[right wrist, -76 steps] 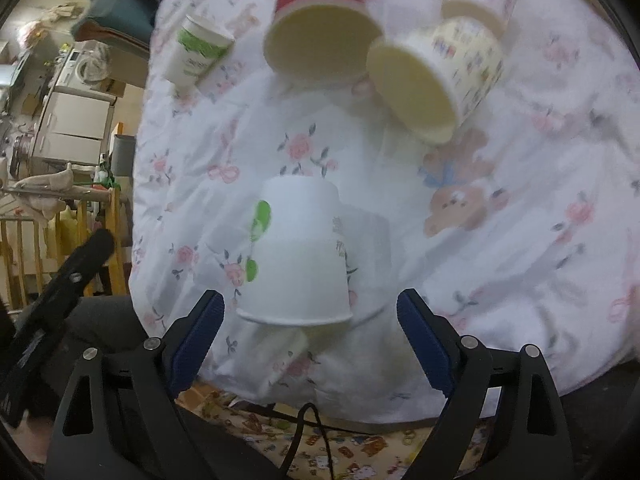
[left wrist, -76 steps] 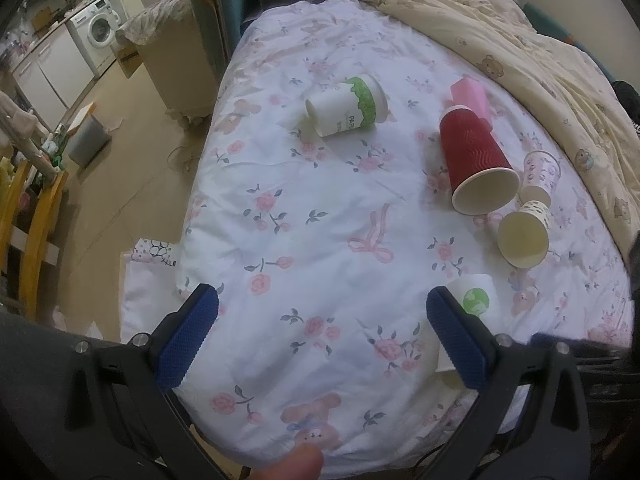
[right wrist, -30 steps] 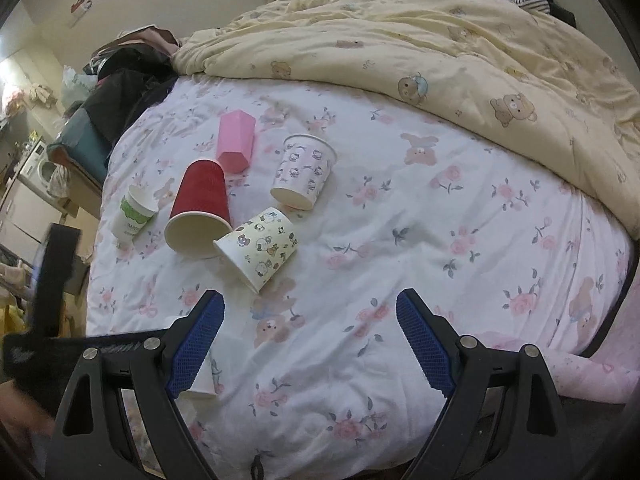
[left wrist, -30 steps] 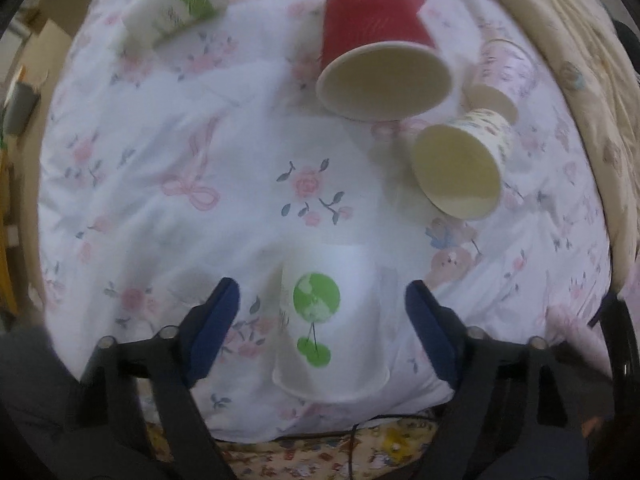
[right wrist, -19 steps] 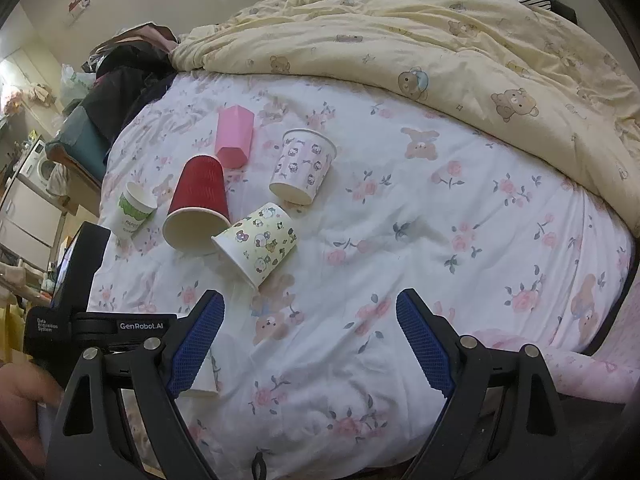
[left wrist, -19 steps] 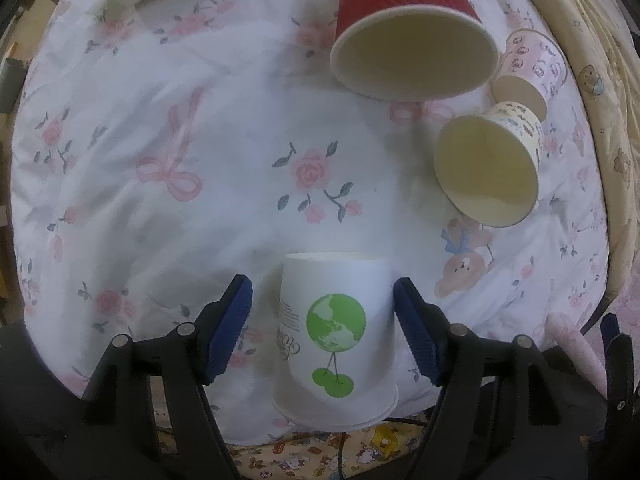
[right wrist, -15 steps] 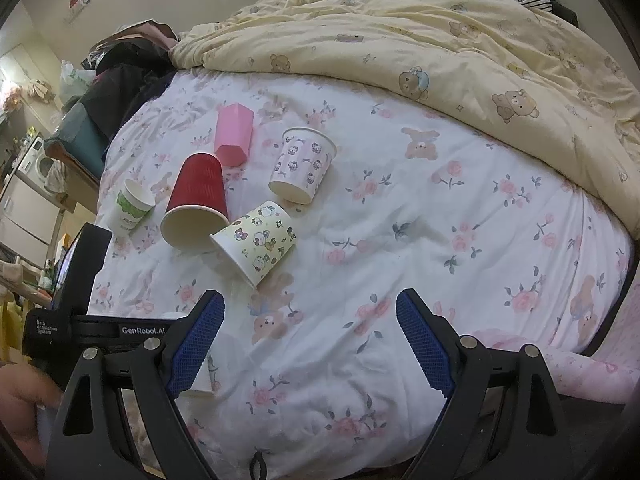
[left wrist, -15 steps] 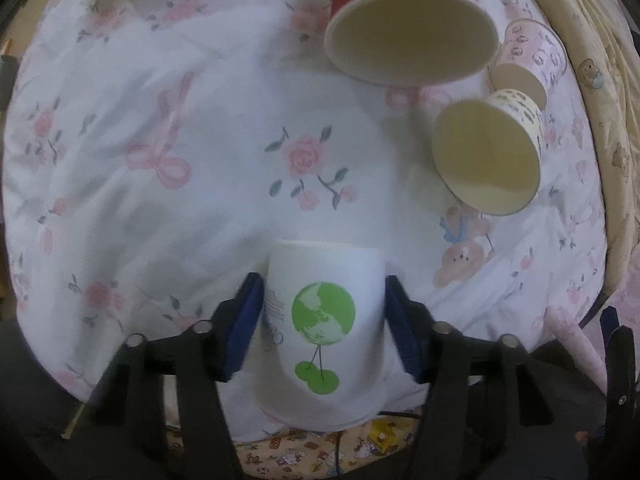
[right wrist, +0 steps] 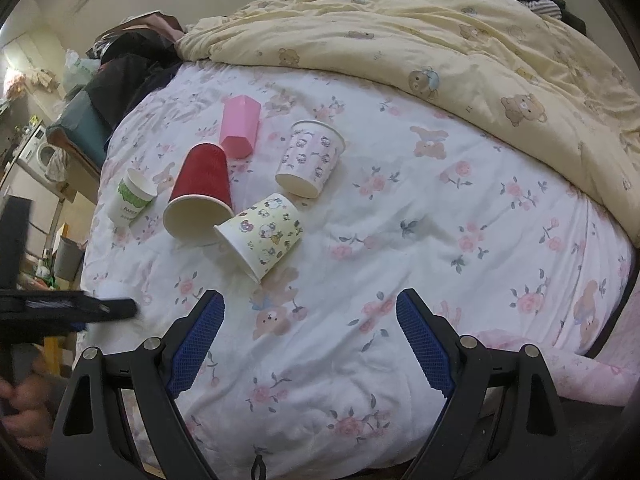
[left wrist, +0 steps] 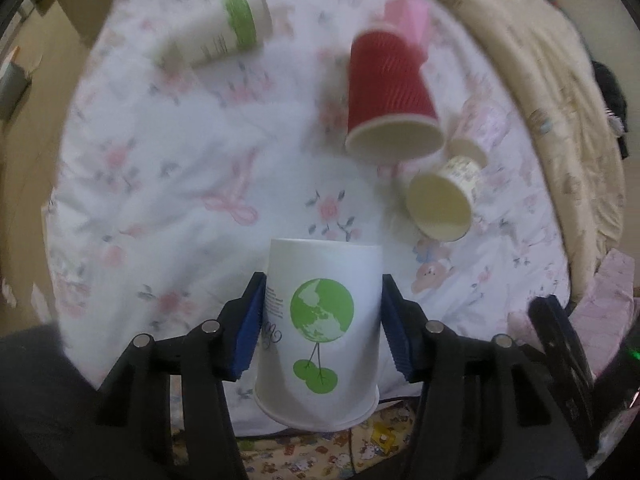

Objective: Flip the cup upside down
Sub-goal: 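Lift the white cup with the left gripper and rotate it rim-up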

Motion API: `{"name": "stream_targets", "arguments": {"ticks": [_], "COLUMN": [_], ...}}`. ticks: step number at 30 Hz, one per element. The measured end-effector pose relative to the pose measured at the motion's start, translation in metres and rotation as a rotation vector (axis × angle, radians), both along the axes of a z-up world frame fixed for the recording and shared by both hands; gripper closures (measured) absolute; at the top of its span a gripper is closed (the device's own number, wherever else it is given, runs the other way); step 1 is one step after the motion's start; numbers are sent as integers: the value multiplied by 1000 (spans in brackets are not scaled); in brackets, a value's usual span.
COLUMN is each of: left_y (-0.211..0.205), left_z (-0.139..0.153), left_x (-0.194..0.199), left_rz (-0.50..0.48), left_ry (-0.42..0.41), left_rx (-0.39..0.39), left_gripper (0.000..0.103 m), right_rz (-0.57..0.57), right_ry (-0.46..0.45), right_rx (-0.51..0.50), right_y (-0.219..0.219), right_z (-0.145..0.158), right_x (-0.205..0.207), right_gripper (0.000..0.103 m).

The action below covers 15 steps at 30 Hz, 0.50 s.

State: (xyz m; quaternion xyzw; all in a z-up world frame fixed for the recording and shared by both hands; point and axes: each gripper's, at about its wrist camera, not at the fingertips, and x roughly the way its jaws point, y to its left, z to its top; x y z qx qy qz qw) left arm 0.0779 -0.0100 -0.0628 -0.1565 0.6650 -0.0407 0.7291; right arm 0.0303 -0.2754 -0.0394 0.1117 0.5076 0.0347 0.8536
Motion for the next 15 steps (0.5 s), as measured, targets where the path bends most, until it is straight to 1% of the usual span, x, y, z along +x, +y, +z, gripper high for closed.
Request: {"name": "stream_targets", "arguments": {"ticks": [3, 7, 10, 12, 14, 15], "left_y": [14, 20, 23, 27, 31, 33], "left_z": [17, 26, 23, 17, 12, 11], "left_x": [-8, -17, -24, -26, -26, -25], "left_rz": [0, -6, 3, 19, 34, 46], "left_ry": [-69, -139, -187, -203, -206, -206], "left_rx": [-34, -34, -32, -35, -1, 4], "left_gripper": [53, 53, 53, 53, 53, 53], "right_rz": [25, 62, 85, 100, 119, 128], "right_ry": [1, 10, 20, 33, 46, 49], "right_rx": [31, 57, 72, 92, 101, 99], "right_y": [6, 19, 30, 36, 43, 46], "right_z": [0, -3, -6, -8, -11, -12], "right_x": [1, 3, 5, 6, 7, 6], "right_gripper": [13, 13, 13, 13, 13, 13]}}
